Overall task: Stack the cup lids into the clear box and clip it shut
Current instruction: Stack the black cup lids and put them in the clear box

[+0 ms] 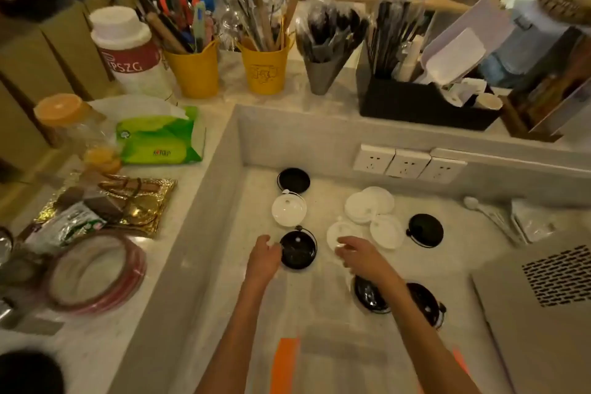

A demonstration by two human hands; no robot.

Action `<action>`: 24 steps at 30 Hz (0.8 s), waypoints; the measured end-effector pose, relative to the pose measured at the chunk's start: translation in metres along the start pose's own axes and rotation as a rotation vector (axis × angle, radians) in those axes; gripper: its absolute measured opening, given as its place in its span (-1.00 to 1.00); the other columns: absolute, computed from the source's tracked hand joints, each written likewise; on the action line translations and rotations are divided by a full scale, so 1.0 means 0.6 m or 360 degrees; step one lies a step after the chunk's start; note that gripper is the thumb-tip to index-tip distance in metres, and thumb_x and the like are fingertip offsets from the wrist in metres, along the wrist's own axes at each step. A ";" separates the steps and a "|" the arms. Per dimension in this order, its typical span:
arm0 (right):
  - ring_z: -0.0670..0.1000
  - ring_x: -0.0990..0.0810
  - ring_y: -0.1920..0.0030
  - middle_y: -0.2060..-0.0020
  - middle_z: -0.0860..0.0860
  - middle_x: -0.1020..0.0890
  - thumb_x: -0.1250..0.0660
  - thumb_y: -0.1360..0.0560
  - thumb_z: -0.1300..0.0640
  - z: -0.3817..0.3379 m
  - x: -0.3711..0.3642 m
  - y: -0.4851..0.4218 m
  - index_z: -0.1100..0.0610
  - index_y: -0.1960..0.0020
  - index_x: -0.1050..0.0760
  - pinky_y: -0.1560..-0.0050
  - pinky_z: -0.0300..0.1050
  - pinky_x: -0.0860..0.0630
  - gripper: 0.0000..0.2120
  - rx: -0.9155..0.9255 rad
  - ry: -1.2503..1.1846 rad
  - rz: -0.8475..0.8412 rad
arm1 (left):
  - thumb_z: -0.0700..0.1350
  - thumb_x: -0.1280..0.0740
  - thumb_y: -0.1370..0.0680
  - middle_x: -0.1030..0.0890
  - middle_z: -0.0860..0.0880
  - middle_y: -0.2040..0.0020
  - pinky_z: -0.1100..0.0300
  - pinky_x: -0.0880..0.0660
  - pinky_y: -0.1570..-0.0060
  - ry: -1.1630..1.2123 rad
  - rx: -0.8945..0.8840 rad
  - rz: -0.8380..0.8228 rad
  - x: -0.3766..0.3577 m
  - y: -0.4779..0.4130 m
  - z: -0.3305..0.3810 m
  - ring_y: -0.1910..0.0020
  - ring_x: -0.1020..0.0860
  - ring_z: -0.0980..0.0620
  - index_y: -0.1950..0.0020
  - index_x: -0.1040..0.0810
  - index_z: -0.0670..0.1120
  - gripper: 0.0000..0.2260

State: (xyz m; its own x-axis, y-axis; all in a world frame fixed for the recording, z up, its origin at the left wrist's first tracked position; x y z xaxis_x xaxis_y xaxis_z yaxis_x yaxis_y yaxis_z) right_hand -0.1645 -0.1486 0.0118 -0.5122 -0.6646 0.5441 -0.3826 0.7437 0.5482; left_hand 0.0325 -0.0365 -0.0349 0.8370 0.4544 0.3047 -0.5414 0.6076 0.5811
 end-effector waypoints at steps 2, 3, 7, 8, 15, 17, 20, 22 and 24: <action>0.13 -0.51 -0.30 -0.41 0.15 -0.43 -0.27 -0.58 0.02 -0.025 -0.047 -0.027 0.15 -0.52 -0.26 -0.27 0.04 -0.50 -0.44 -0.0089 0.0030 -0.0067 | -0.10 -0.18 -0.67 -0.43 -0.17 -0.48 0.09 -0.37 -0.28 -0.0003 0.0079 0.0021 -0.008 -0.011 0.002 -0.41 -0.43 -0.15 -0.56 -0.29 -0.13 -0.55; 0.16 -0.47 -0.35 -0.44 0.17 -0.39 -0.27 -0.58 0.02 -0.033 -0.071 -0.041 0.17 -0.53 -0.24 -0.33 0.08 -0.46 -0.43 -0.0112 0.0038 -0.0095 | -0.10 -0.18 -0.67 -0.44 -0.16 -0.47 0.10 -0.37 -0.27 0.0014 0.0106 0.0028 -0.013 -0.018 0.000 -0.40 -0.44 -0.14 -0.55 -0.31 -0.14 -0.57; 0.21 -0.43 -0.35 -0.39 0.24 -0.39 -0.25 -0.57 -0.05 -0.040 -0.126 -0.074 0.23 -0.47 -0.29 -0.37 0.06 -0.40 -0.43 -0.0171 0.0055 -0.0052 | -0.14 -0.15 -0.66 -0.58 -0.14 -0.16 0.10 -0.43 -0.02 0.0223 0.0194 -0.0030 -0.019 -0.026 -0.005 -0.07 -0.52 -0.06 -0.29 -0.53 -0.22 -0.71; 0.22 -0.41 -0.36 -0.39 0.24 -0.36 -0.24 -0.57 -0.11 -0.044 -0.131 -0.074 0.22 -0.47 -0.28 -0.37 0.04 -0.39 -0.40 -0.0174 0.0035 -0.0020 | -0.15 -0.15 -0.66 -0.58 -0.14 -0.11 0.07 -0.45 -0.01 0.0280 0.0176 -0.0047 -0.018 -0.022 -0.001 -0.03 -0.51 -0.05 -0.23 -0.55 -0.22 -0.73; 0.04 -0.60 -0.21 -0.22 0.01 -0.60 -0.24 -0.45 -0.39 -0.061 -0.127 -0.033 -0.01 -0.35 -0.43 -0.19 0.04 -0.59 -0.37 -0.0056 -0.1030 -0.0257 | -0.07 -0.20 -0.66 -0.70 0.08 0.00 0.21 -0.54 0.07 0.0591 -0.0118 -0.0071 -0.006 0.050 0.043 -0.05 -0.65 0.07 -0.05 -0.66 0.01 -0.77; 0.06 -0.62 -0.20 -0.20 0.02 -0.63 -0.24 -0.51 -0.30 -0.062 -0.114 -0.021 0.01 -0.32 -0.48 -0.19 0.05 -0.60 -0.48 0.0019 -0.1209 -0.0278 | -0.04 -0.19 -0.68 -0.71 0.18 0.01 0.32 -0.52 0.09 0.0614 -0.0232 -0.0136 -0.013 0.077 0.057 -0.04 -0.65 0.21 -0.10 -0.67 0.08 -0.76; 0.13 -0.63 -0.17 -0.14 0.11 -0.66 -0.27 -0.57 -0.15 -0.061 -0.091 -0.002 0.12 -0.28 -0.50 -0.20 0.10 -0.58 -0.57 0.0085 -0.1423 -0.0228 | -0.07 -0.24 -0.67 -0.72 0.19 -0.01 0.40 -0.49 0.09 0.0588 -0.0382 -0.0198 -0.023 0.113 0.072 -0.04 -0.63 0.29 -0.09 -0.70 0.09 -0.77; 0.20 -0.63 -0.16 -0.14 0.18 -0.65 -0.28 -0.59 -0.05 -0.058 -0.080 0.008 0.18 -0.28 -0.51 -0.18 0.13 -0.58 -0.62 0.0101 -0.1534 -0.0226 | -0.11 -0.29 -0.65 -0.72 0.23 0.03 0.49 -0.50 0.12 0.0578 -0.0458 -0.0206 -0.026 0.127 0.072 -0.01 -0.62 0.35 -0.04 -0.69 0.13 -0.79; 0.20 -0.61 -0.21 -0.18 0.19 -0.65 -0.26 -0.61 0.08 -0.052 -0.069 0.023 0.18 -0.29 -0.52 -0.24 0.16 -0.55 -0.69 0.0143 -0.1625 -0.0212 | -0.19 -0.32 -0.63 -0.71 0.21 0.02 0.50 -0.50 0.09 0.0598 -0.0510 -0.0106 -0.018 0.139 0.069 -0.04 -0.62 0.32 -0.07 -0.67 0.10 -0.79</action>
State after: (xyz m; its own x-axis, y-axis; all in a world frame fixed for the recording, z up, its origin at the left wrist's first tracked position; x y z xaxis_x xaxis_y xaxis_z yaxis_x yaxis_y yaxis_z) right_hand -0.1248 -0.1131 0.0165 -0.8541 -0.3948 -0.3387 -0.5184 0.6994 0.4920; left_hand -0.0184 -0.0177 0.0412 0.8161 0.5756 -0.0523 -0.5344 0.7859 0.3111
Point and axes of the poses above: each hand's wrist, its own y-axis away from the middle knuckle, its own x-axis out of the back of the hand, z = x × y, the point moved 6 cm from there along -y, towards the middle knuckle
